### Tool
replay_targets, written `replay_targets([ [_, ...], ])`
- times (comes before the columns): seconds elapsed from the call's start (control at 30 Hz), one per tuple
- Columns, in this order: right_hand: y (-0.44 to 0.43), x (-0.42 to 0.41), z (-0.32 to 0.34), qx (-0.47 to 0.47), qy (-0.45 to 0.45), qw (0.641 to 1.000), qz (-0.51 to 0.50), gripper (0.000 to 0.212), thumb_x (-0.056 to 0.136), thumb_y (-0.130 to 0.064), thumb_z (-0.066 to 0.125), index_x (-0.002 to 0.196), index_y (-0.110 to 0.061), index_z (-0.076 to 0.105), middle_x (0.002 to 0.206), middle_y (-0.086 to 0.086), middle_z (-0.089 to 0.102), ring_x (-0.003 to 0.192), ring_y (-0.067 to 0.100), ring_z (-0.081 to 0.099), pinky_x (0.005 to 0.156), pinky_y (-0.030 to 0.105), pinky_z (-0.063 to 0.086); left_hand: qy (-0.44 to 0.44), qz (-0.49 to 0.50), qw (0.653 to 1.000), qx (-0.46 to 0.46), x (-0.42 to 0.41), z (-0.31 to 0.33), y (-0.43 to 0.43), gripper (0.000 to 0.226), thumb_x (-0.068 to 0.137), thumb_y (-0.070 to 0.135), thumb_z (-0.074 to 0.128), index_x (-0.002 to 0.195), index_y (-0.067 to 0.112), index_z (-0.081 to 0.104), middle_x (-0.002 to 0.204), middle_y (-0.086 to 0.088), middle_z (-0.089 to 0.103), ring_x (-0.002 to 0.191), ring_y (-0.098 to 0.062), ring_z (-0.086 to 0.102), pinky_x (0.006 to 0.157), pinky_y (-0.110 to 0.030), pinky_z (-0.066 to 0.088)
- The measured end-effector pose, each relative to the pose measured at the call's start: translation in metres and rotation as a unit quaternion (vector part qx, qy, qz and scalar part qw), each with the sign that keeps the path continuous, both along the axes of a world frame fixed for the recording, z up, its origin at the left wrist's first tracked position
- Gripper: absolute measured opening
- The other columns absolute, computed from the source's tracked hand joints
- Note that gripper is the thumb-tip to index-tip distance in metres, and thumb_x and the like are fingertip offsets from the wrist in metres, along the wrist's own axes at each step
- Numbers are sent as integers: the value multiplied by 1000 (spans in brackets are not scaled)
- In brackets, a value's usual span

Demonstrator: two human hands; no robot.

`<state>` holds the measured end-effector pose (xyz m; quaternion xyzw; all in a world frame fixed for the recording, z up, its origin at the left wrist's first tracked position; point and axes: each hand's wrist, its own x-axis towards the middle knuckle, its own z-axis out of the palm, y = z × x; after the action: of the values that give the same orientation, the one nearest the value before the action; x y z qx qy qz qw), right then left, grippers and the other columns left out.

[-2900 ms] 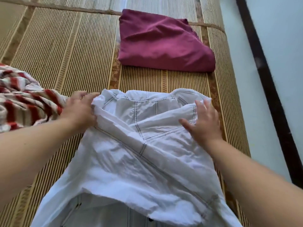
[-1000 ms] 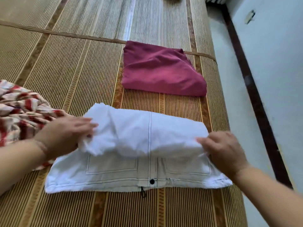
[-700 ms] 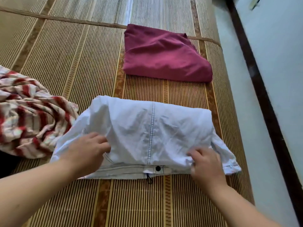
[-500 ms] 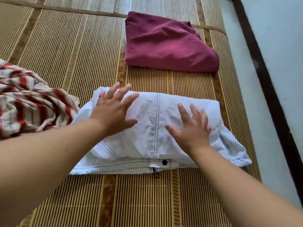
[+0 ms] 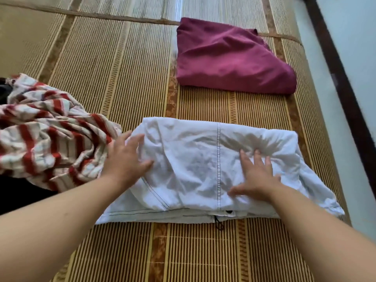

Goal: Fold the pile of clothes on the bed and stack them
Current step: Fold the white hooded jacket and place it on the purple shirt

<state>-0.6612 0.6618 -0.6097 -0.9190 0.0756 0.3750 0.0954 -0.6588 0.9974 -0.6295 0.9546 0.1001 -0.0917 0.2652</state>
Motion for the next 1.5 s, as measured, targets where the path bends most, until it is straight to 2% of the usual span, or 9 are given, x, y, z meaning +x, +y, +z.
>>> replay_targets([
  [0.3, 112, -15, 4, 228, -105, 968, -4, 99, 82, -54, 63, 152, -36, -4, 160, -9, -14, 145, 6, -16, 116, 30, -2, 212, 164, 961, -76, -19, 18, 37, 62, 71, 57, 75, 113, 14, 60, 109, -7, 66, 99, -28, 61, 83, -37, 51],
  [0.53, 115, 4, 8, 271, -34, 954, -126, 99, 83, -49, 67, 155, -22, 4, 162, -3, 4, 148, 12, 10, 120, 37, 15, 213, 121, 938, -247, -21, 37, 30, 10, 85, 24, 70, 94, 25, 68, 74, 8, 72, 63, -9, 68, 46, -18, 48],
  [0.77, 126, -7, 62, 496, 20, 837, -229, 70, 85, -45, 66, 146, -34, 34, 146, -3, 46, 127, 7, 49, 98, 25, 43, 291, -28, 835, -465, -10, 112, -27, 24, 94, 17, 59, 113, 30, 67, 107, -4, 72, 97, -24, 70, 80, -39, 57],
  [0.87, 115, -10, 89, 559, 34, 767, -314, 50, 77, -44, 66, 120, -19, 59, 115, 9, 68, 106, 24, 66, 89, 42, 55, 286, -77, 818, -494, -7, 143, -79, 31, 94, 10, 56, 119, 28, 63, 111, -9, 70, 103, -24, 68, 86, -41, 57],
  [0.97, 70, -1, 111, 555, 1, 748, -364, 21, 86, -25, 65, 98, -8, 63, 83, 12, 66, 77, 25, 66, 67, 36, 56, 260, -141, 847, -441, -10, 156, -129, 39, 91, 9, 60, 127, 24, 57, 118, -7, 67, 111, -18, 63, 98, -42, 51],
  [1.1, -7, 12, 125, 511, -29, 768, -385, 21, 84, 8, 45, 91, -2, 62, 72, 17, 60, 62, 27, 61, 58, 31, 53, 266, -206, 801, -495, -24, 161, -183, 45, 89, 7, 61, 129, 26, 56, 127, 4, 63, 119, -3, 56, 106, -25, 42],
  [1.3, -124, 19, 108, 469, -73, 763, -439, 32, 84, 10, 44, 92, -7, 70, 76, 15, 72, 62, 25, 70, 49, 28, 54, -62, -201, 957, -202, -21, 115, -233, 42, 85, 28, 67, 125, 37, 59, 134, 18, 49, 130, 3, 35, 115, -28, 27],
  [1.43, -180, 12, 68, 416, -73, 755, -501, 27, 88, 3, 48, 106, -4, 67, 86, 15, 73, 71, 28, 70, 61, 36, 58, -23, -265, 963, 50, 1, 62, -248, 87, 76, 70, 52, 144, 56, 1, 156, 15, -27, 141, -17, -31, 108, -55, -17],
  [1.5, -194, 9, 50, 333, -66, 826, -449, 30, 92, -11, 56, 123, -8, 59, 96, 13, 71, 81, 29, 68, 67, 37, 56, -4, -305, 945, 116, 12, 37, -261, 102, 65, 83, 48, 138, 58, -18, 145, 13, -48, 131, -25, -47, 100, -59, -22],
])
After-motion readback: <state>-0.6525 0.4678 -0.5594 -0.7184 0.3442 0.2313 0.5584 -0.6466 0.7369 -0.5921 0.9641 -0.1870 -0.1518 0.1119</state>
